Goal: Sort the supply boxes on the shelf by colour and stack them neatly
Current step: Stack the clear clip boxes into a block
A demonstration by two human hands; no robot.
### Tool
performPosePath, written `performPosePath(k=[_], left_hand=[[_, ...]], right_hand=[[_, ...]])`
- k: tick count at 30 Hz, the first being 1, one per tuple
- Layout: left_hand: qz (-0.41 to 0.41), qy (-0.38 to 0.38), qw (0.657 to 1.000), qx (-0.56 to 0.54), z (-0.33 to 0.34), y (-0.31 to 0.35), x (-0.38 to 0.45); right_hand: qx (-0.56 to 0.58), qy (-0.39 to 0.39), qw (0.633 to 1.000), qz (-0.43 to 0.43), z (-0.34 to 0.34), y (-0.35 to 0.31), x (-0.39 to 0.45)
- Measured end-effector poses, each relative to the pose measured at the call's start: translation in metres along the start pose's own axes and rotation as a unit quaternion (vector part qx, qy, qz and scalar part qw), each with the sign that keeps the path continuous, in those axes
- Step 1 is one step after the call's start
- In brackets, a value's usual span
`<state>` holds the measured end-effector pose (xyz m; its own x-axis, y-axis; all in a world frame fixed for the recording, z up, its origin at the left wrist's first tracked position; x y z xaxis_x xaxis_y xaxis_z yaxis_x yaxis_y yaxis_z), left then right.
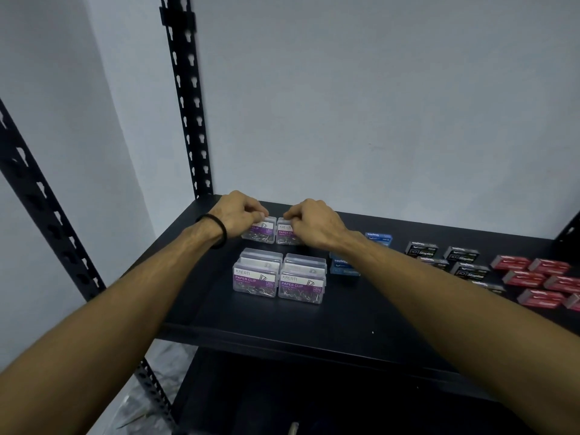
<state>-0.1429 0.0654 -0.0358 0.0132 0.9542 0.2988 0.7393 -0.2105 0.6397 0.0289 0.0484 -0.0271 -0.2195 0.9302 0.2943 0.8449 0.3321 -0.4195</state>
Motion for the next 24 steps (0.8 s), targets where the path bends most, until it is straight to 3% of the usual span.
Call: performPosePath(k=[24], left_hand=[[-0.009, -0.051, 0.999, 0.003, -0.005, 0.023, -0.046]], right_hand=[[0.013, -0.001, 1.000, 0.001, -0.020, -0.006, -0.051]])
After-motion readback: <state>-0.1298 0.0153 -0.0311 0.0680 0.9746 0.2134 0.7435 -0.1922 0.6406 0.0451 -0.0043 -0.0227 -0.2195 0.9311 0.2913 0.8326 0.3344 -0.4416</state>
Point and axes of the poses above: each hand's wrist, its own x-axis towards the middle knuckle, its own z-axis out of the palm, y = z × x, the point moved 5 cm from there along x, towards the middle knuckle, and after that the axes turned 10 degrees about y, right-handed, at the moved point
